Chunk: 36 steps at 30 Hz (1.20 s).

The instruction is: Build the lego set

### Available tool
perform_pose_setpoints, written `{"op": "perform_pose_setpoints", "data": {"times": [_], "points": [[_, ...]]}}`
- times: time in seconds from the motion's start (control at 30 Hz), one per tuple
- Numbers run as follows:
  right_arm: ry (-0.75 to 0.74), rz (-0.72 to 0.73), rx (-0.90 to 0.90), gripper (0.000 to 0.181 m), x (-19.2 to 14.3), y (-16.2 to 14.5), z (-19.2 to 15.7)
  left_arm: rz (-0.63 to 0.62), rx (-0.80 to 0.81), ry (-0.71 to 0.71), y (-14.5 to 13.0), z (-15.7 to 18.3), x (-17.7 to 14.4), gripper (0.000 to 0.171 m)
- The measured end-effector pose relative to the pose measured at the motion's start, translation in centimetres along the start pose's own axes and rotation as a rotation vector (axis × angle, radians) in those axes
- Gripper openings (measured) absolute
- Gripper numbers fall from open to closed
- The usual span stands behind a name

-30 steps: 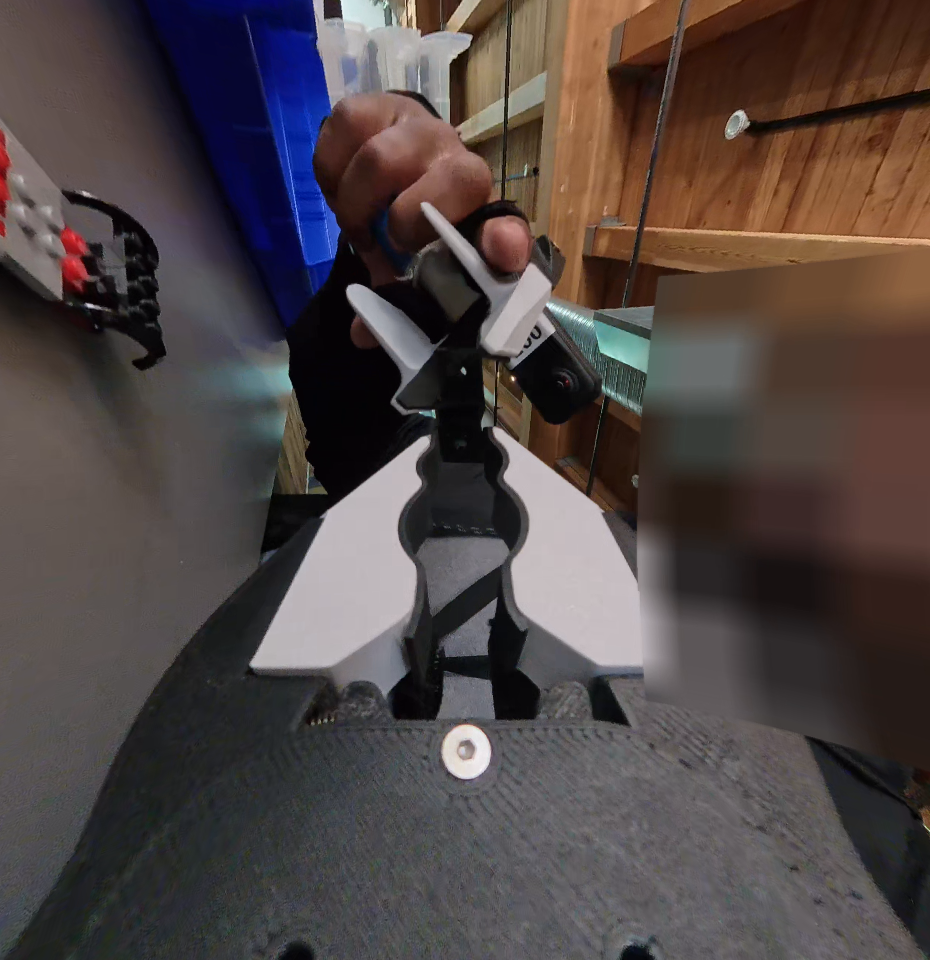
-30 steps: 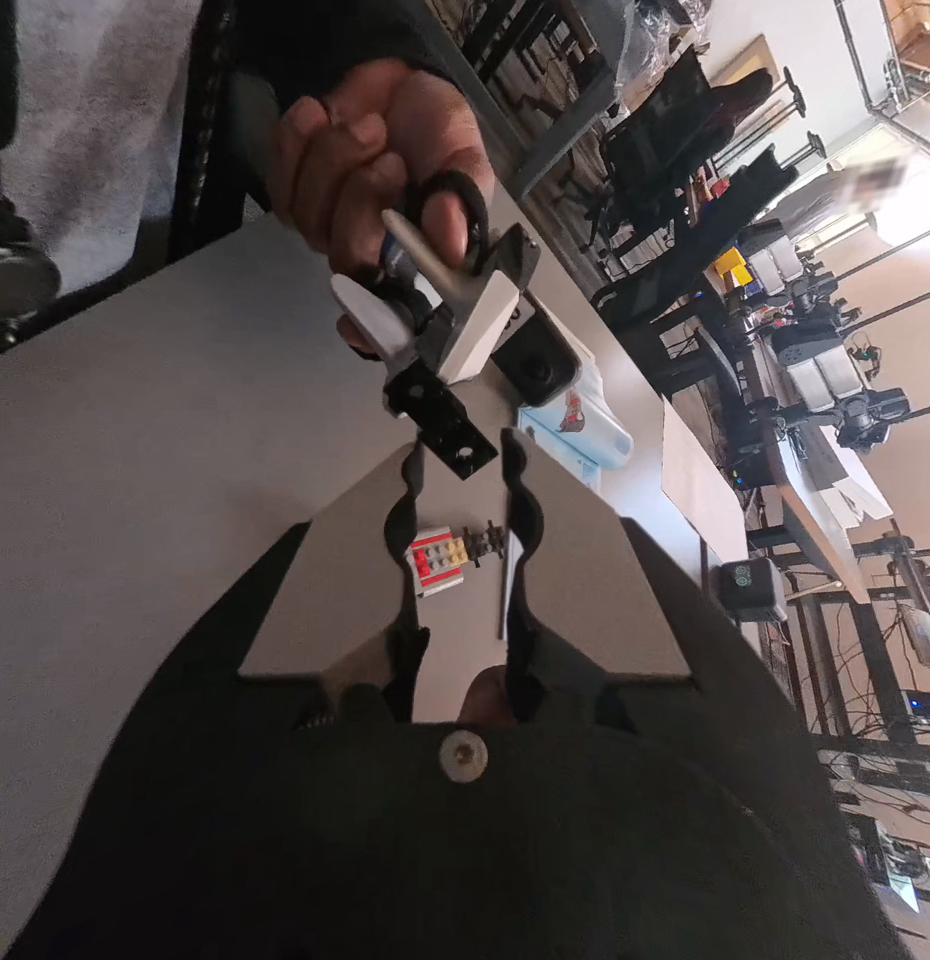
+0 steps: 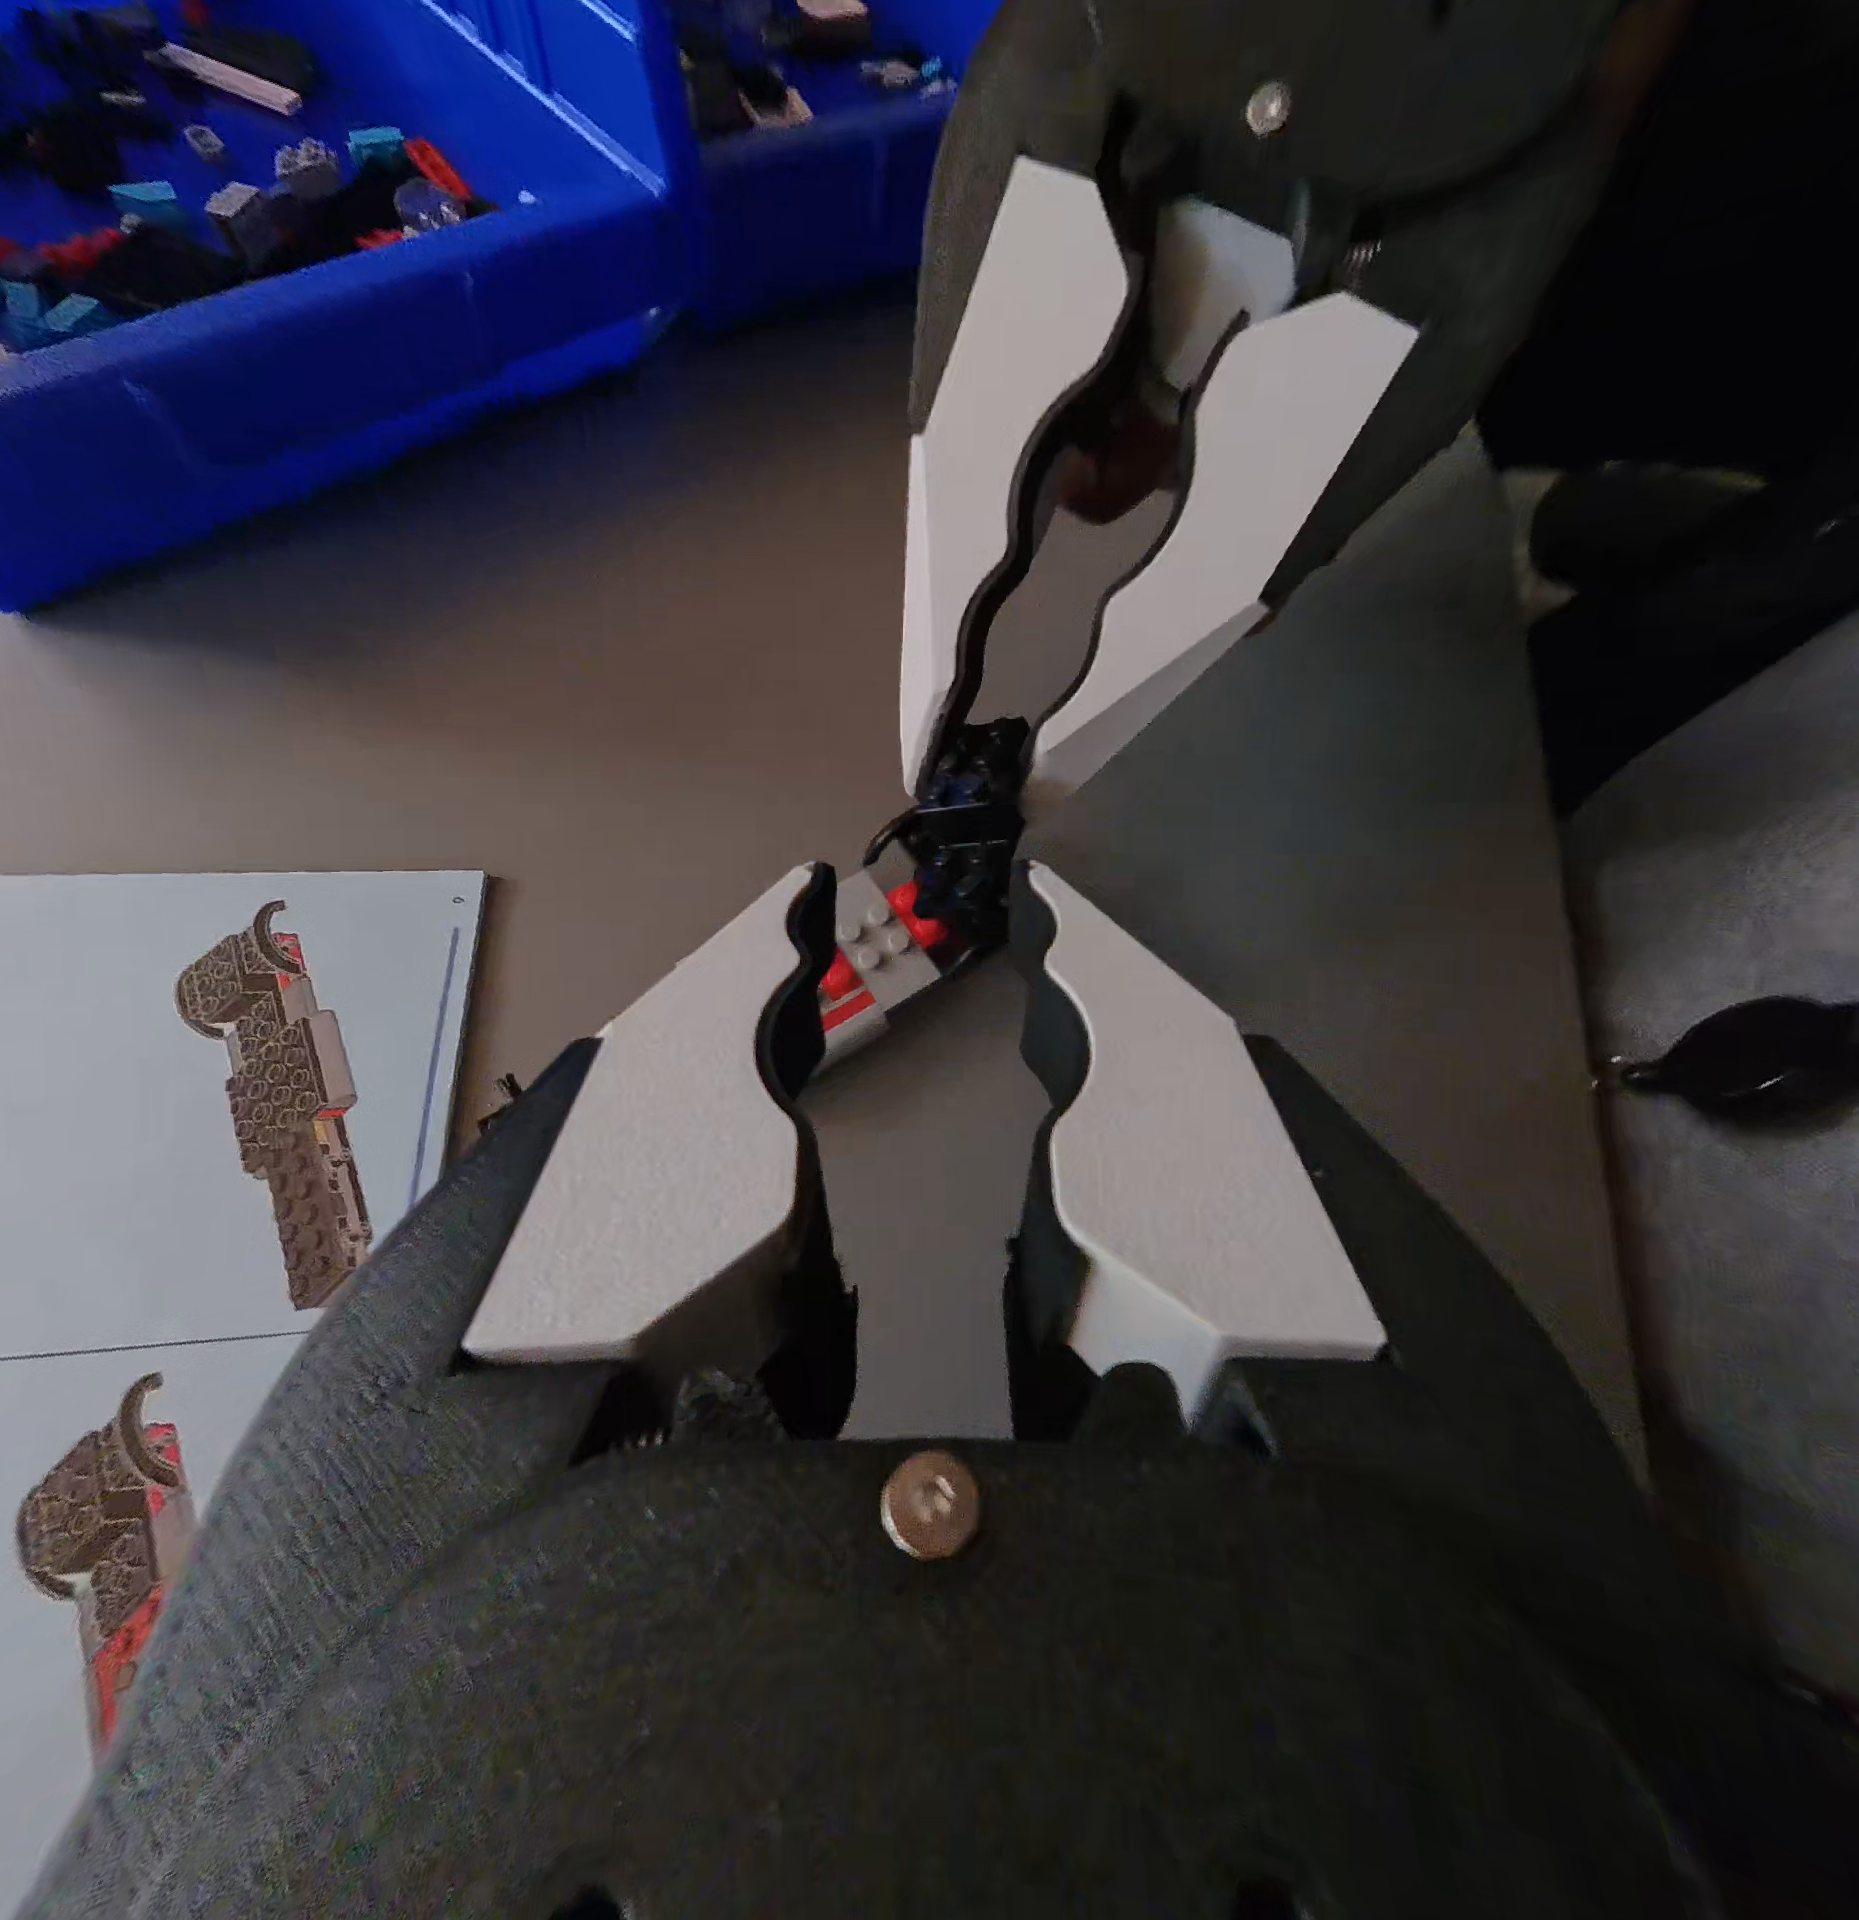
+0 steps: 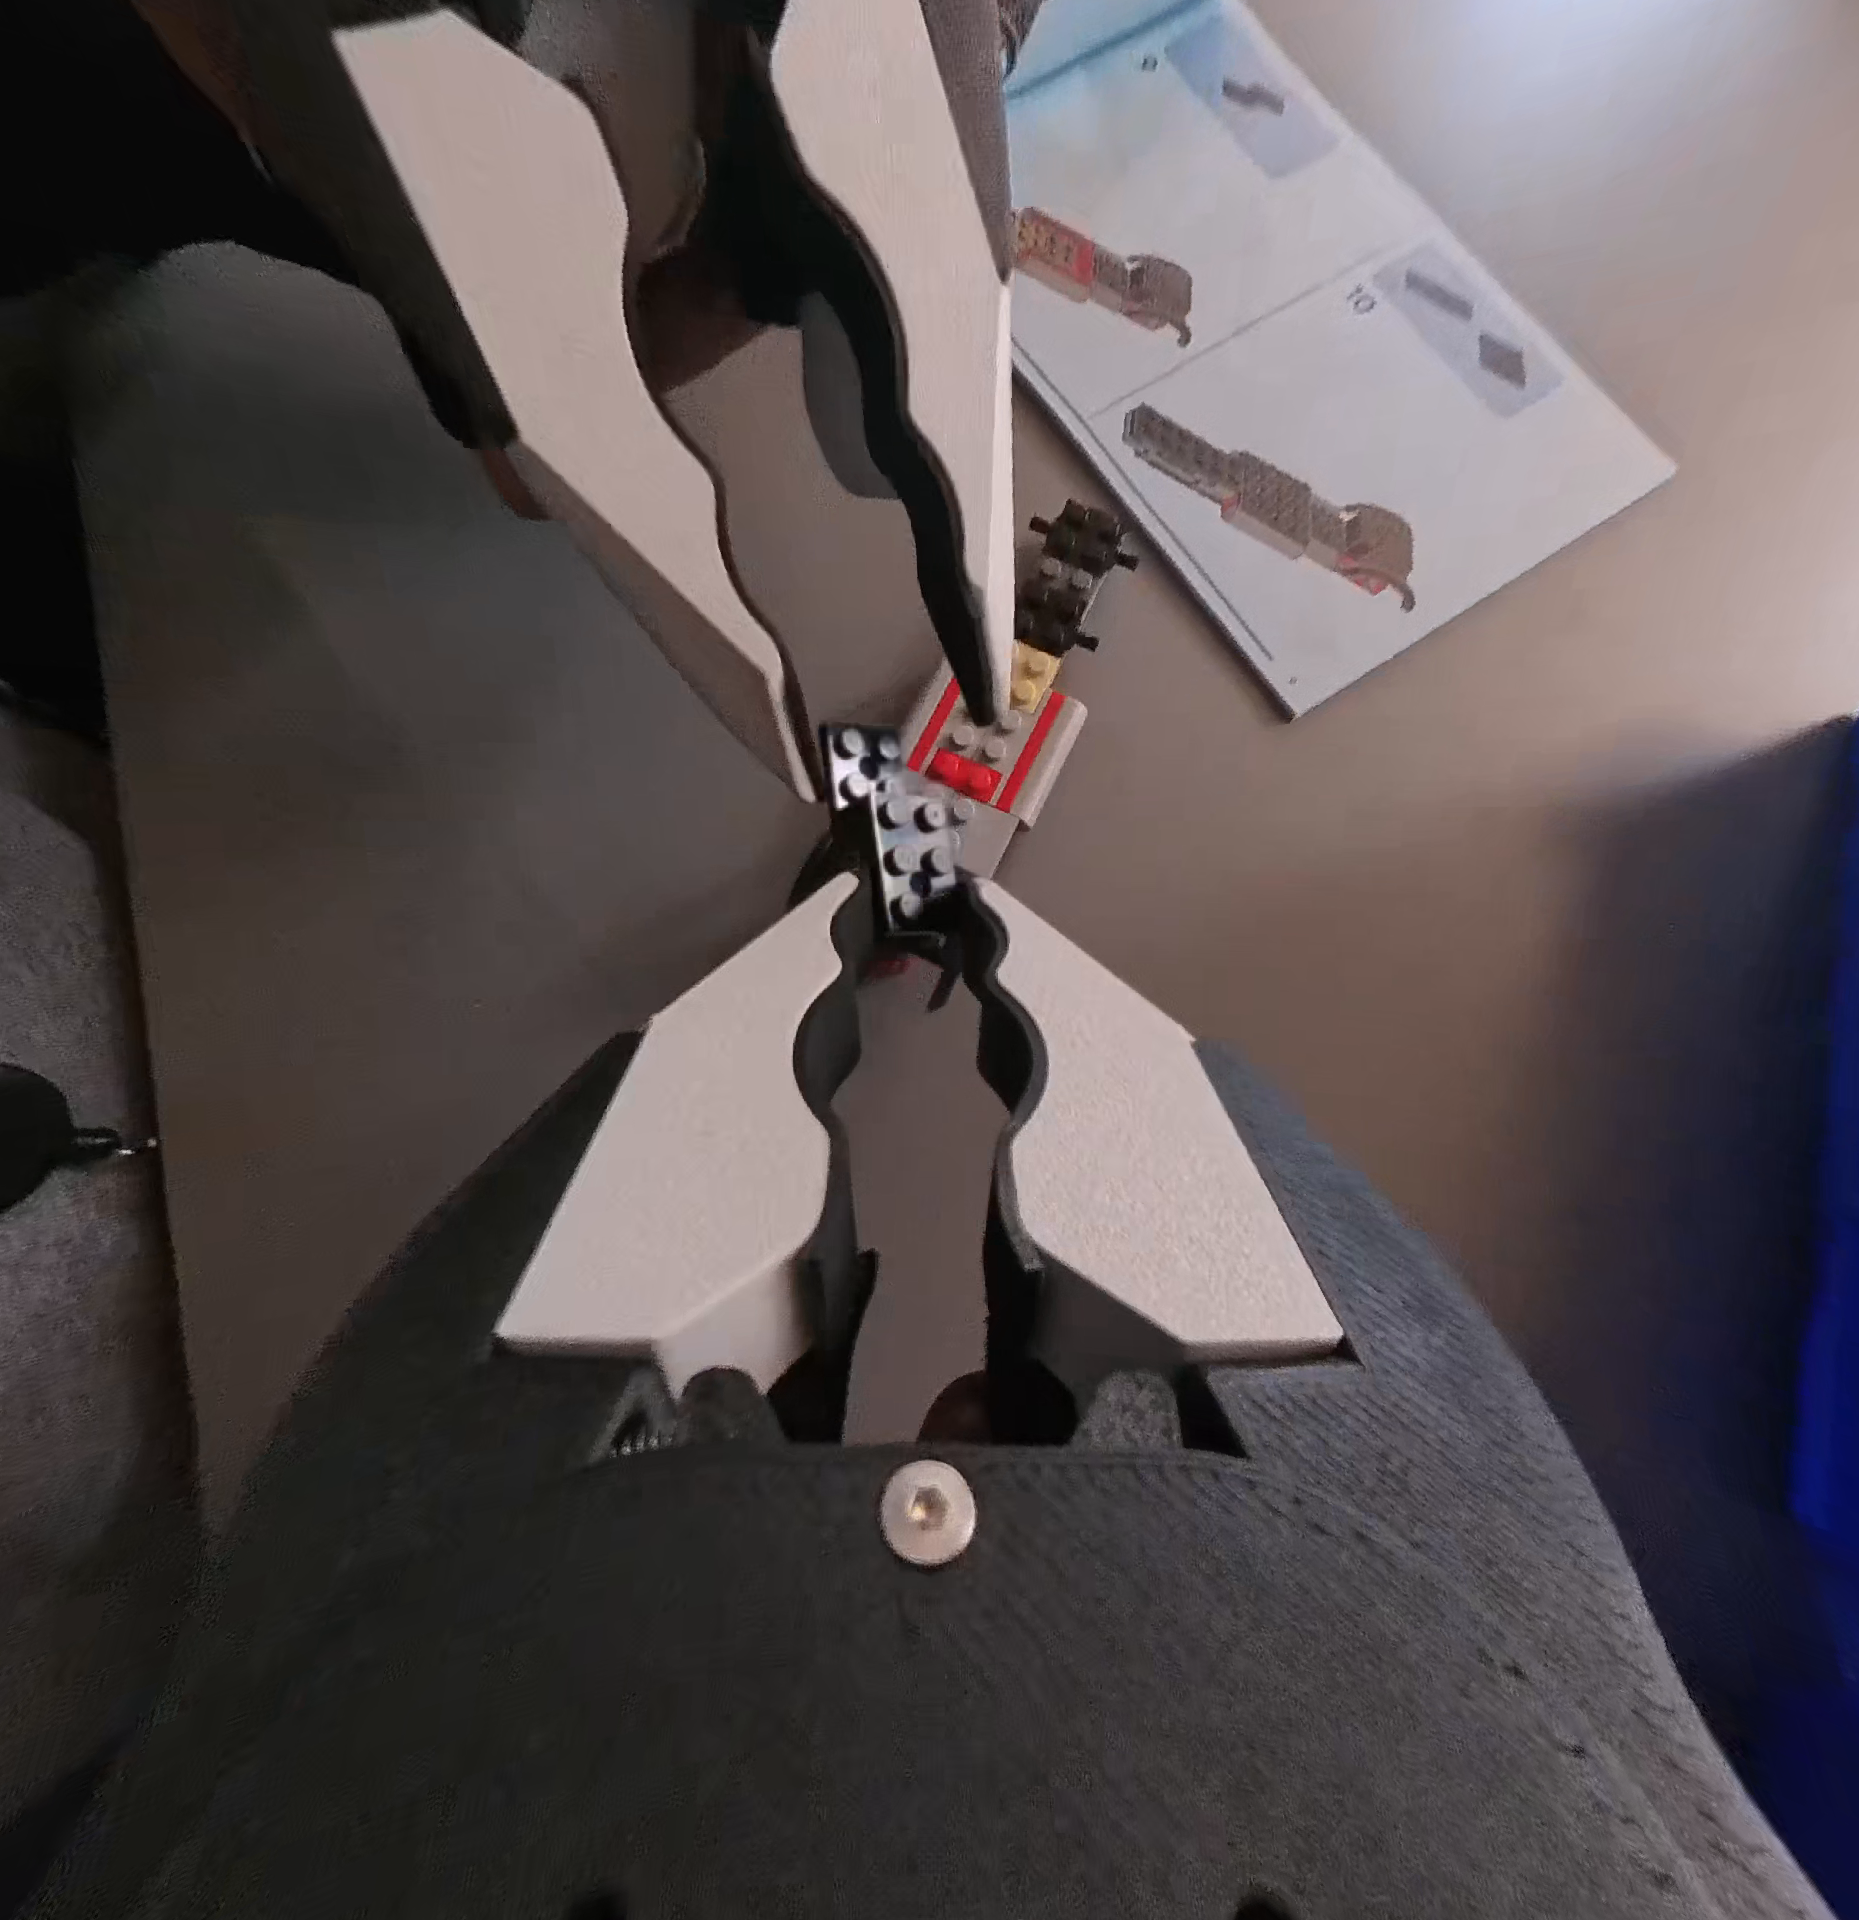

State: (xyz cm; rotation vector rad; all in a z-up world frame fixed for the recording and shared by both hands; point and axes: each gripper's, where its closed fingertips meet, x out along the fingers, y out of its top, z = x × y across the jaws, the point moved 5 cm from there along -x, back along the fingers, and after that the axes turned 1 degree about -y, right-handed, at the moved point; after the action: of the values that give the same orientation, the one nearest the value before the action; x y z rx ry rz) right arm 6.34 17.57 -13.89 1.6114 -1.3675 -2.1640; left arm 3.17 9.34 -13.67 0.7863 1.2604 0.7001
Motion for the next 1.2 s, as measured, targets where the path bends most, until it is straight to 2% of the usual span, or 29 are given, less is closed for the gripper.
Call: {"op": "perform_pose_setpoints", "data": {"times": [0.17,0.47,0.87,1.03,1.2], "points": [[-0.03,-0.047,0.034,0.015,0.6,0.0,0.4,-0.042,0.02,-0.003,-0.5,-0.5,0.4,0.028],[-0.07,-0.06,-0.006,0.016,1.1,-0.1,0.5,-0.067,0.009,0.005,-1.5,-1.0,0.8,0.025],[-0.064,0.01,0.052,0.04,0.1,-0.9,0.4,-0.068,0.005,-0.008,-1.8,-1.1,1.0,0.025],[-0.049,0.079,0.199,0.068,0.6,-1.1,-0.5,-0.048,0.0,0.007,-1.8,-1.1,0.3,0.025],[-0.108,0.055,0.212,0.067,1.7,-1.3,-1.1,-0.013,-0.034,0.023,-2.3,-0.7,-0.9,0.025]]}}
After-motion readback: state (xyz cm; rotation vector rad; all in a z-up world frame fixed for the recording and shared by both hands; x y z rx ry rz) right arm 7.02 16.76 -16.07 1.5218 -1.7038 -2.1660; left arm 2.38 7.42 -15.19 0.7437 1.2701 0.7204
